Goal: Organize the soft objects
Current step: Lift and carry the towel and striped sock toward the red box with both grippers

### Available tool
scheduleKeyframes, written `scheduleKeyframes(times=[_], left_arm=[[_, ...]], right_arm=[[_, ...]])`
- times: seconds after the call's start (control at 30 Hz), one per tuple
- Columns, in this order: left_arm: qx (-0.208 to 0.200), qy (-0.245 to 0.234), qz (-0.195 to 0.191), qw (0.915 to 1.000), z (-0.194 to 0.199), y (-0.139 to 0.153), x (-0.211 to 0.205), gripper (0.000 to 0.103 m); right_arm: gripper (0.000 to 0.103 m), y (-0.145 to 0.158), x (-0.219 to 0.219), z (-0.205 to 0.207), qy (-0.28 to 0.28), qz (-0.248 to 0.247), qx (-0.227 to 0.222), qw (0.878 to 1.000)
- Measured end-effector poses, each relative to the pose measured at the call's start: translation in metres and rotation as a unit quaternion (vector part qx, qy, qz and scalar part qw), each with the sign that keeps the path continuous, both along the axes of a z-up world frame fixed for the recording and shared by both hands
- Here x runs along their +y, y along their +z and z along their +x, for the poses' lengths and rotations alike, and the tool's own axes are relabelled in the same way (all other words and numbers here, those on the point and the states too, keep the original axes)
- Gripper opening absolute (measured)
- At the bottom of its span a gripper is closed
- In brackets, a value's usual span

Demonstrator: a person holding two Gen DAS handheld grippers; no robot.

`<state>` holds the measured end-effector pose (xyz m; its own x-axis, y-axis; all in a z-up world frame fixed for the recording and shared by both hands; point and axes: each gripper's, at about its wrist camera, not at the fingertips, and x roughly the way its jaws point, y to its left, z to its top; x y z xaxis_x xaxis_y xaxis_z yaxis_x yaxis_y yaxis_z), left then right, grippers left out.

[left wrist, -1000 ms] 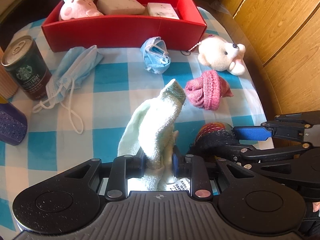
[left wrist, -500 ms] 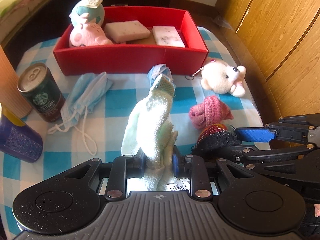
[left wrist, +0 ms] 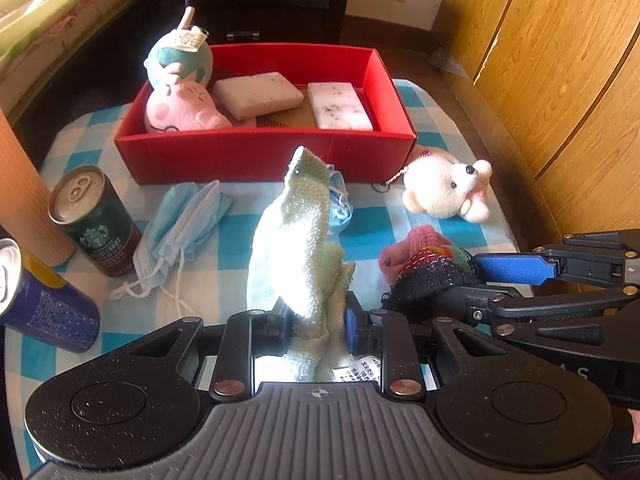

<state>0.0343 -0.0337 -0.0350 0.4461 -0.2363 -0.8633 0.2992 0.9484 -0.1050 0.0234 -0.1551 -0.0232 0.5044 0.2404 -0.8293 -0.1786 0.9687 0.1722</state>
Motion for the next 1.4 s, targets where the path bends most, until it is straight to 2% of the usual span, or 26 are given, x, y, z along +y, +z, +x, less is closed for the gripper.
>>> scheduleKeyframes(times=[0.6,0.97,1.03,1.13,1.2,1.3,1.4], left_arm=[[-0.041,0.020,-0.012,0.9989,0.019,0.028,0.003,0.025],[-0.065,0.045,-0.041,0.9960,0.049,0.051,0.009,0.025],[-0.067,0.046,-0.042,0.9958,0.050,0.053,0.012,0.025],[-0.066,0.057,-0.034,0.9956,0.052,0.050,0.023,0.025],[-0.057,0.071,-0.039,0.9951,0.054,0.046,0.032,0.026],[-0.051,0.078,-0.046,0.9945,0.053,0.045,0.039,0.026],[-0.052,0.071,-0.047,0.9950,0.049,0.046,0.039,0.027]], right_arm=[[0.016,0.031,-0.007,0.015,-0.020,0.004,-0.054,0.998],[0.016,0.051,-0.009,0.043,-0.037,0.008,-0.087,0.995],[0.016,0.046,-0.008,0.047,-0.024,0.010,-0.067,0.997],[0.018,0.020,-0.004,0.043,-0.014,0.013,-0.023,1.000],[0.020,-0.005,0.000,0.042,-0.005,0.014,0.029,0.999],[0.021,-0.040,0.001,0.045,-0.019,0.053,0.095,0.994],[0.022,-0.057,0.008,0.055,-0.037,0.067,0.106,0.991]])
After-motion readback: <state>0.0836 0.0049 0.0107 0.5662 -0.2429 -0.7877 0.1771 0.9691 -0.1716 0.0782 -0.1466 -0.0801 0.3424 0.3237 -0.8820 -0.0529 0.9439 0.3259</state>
